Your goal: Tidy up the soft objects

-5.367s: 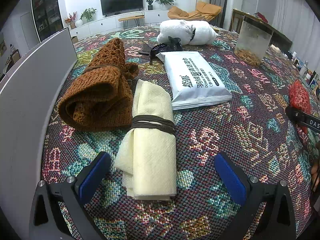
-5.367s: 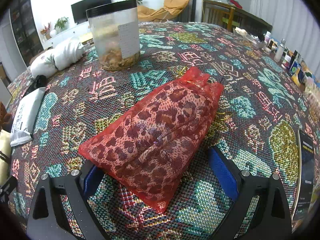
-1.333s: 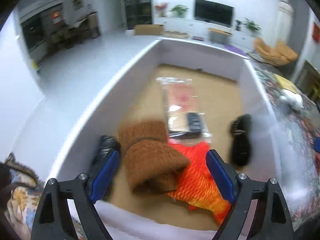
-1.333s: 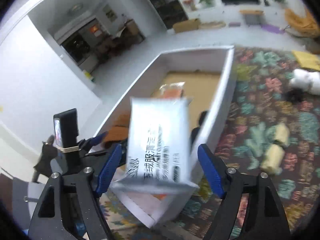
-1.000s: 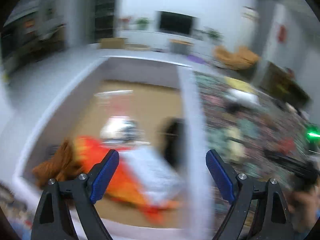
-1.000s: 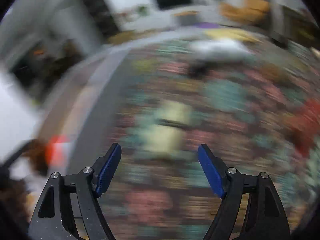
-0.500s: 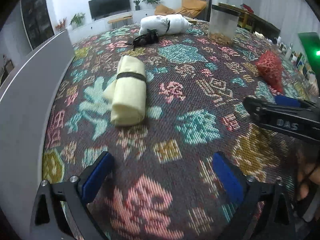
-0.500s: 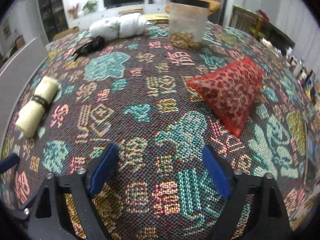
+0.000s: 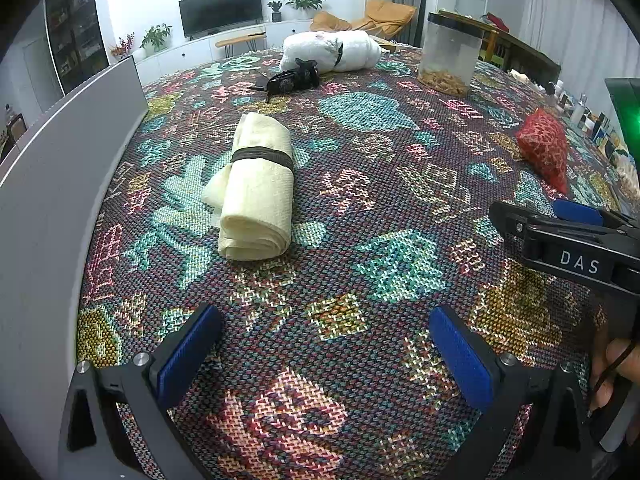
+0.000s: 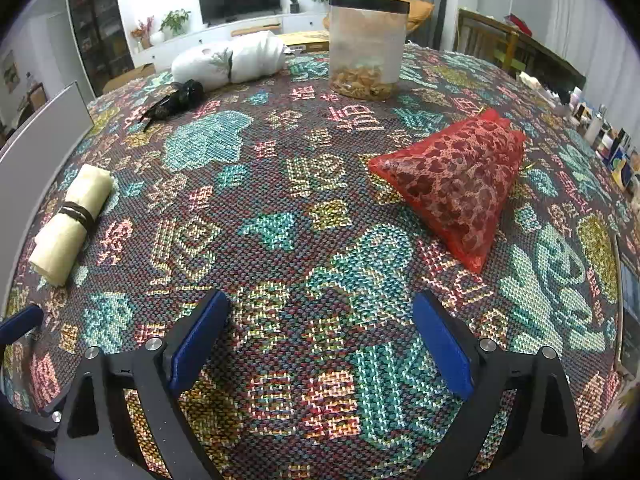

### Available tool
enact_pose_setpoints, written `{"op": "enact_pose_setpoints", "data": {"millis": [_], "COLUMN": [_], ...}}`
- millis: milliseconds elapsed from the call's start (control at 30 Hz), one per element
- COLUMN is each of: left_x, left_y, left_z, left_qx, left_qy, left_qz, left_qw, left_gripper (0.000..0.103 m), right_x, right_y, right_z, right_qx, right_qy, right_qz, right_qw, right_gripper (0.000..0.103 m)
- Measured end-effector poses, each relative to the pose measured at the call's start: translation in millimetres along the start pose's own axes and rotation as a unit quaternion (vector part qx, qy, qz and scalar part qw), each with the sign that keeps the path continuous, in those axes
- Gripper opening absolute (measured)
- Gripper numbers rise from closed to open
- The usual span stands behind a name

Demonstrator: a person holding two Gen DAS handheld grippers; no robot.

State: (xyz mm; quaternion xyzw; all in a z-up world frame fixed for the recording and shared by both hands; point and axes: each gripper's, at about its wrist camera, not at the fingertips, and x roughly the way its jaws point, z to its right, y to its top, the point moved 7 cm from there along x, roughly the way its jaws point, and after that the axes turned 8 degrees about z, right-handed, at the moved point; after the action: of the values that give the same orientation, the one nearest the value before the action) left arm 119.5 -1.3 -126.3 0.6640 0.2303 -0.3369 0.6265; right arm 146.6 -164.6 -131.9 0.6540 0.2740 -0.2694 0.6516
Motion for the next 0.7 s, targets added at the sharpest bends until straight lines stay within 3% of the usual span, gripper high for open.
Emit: {"op": "enact_pose_setpoints", "data": {"millis": [700], "left_x": [-3.5], "left_y": [-1.5], "left_z": [-1.2], "left_qx": [0.0], "left_qy": [0.0], "left_qz": [0.0], "left_qw": [1.0], "left_gripper": [0.103], "right_x": [0.1], "right_y": [-0.2], "right_z": [-0.4], "right_qx": [0.0], "right_qy": [0.0], "right_qz": [0.0], "right_qw": [1.0], "right_gripper": [0.096]}}
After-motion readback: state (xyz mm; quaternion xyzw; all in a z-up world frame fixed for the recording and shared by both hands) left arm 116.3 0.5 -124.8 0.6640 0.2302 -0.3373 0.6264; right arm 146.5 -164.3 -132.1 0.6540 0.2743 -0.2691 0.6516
